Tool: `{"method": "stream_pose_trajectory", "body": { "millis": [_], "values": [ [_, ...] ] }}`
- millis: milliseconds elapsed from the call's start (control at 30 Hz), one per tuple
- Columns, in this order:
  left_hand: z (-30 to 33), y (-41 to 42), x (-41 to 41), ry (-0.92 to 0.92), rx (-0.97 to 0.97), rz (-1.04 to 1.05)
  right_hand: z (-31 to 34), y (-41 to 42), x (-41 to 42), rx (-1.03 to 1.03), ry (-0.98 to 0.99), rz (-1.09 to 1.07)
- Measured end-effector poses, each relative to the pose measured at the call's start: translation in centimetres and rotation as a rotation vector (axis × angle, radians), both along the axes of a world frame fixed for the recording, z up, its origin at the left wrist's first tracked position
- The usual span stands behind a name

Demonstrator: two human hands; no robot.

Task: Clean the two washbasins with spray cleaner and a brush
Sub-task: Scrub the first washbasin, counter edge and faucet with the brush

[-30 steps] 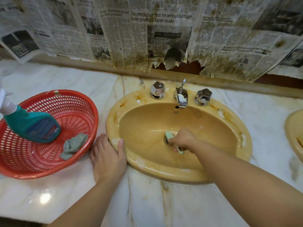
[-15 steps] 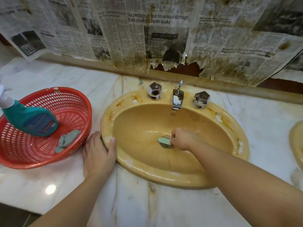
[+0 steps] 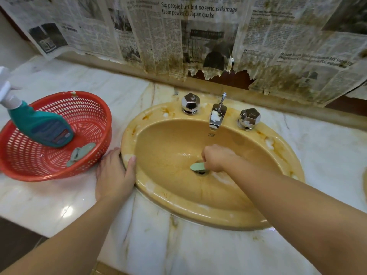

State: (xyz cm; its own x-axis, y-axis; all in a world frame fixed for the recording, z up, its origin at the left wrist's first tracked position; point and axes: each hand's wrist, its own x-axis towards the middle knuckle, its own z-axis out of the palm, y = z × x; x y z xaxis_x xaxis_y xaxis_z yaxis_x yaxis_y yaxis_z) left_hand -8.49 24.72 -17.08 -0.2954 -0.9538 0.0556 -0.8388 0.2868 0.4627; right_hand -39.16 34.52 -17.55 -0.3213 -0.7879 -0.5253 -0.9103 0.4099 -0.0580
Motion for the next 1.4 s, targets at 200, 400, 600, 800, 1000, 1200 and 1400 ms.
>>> {"method": "stream_pose_trajectory", "body": {
  "millis": [200, 400, 600, 800, 1000, 1200, 1400],
  "values": [
    [0.0, 0.0, 0.1, 0.002, 0.001, -0.001, -0.5, 2.1, -0.6, -0.054, -0.01, -0.222],
    [0.1, 0.1, 0.1, 0.008, -0.002, -0.009, 0.6, 5.0, -2.0, -0.071, 0.001, -0.319],
    [0.4, 0.3, 0.0, 0.011, 0.008, 0.0, 2.1, 7.0, -2.9, -0.356, 0.171, -0.262],
    [0.3, 0.0, 0.1, 0.021, 0.014, -0.008, 1.3, 9.4, -2.2, -0.168, 0.265, -0.262],
    [-0.1, -0.4, 0.2, -0.001, 0.016, -0.012, 1.9, 10.4, -1.8, -0.252, 0.312, -0.348],
    [-0.5, -0.5, 0.3, -0.005, 0.018, -0.025, 2.6, 11.2, -1.1, -0.267, 0.362, -0.425],
    [-0.6, -0.5, 0.3, -0.011, 0.02, -0.033, 3.8, 11.8, -0.3, -0.241, 0.449, -0.454]
  ]
}}
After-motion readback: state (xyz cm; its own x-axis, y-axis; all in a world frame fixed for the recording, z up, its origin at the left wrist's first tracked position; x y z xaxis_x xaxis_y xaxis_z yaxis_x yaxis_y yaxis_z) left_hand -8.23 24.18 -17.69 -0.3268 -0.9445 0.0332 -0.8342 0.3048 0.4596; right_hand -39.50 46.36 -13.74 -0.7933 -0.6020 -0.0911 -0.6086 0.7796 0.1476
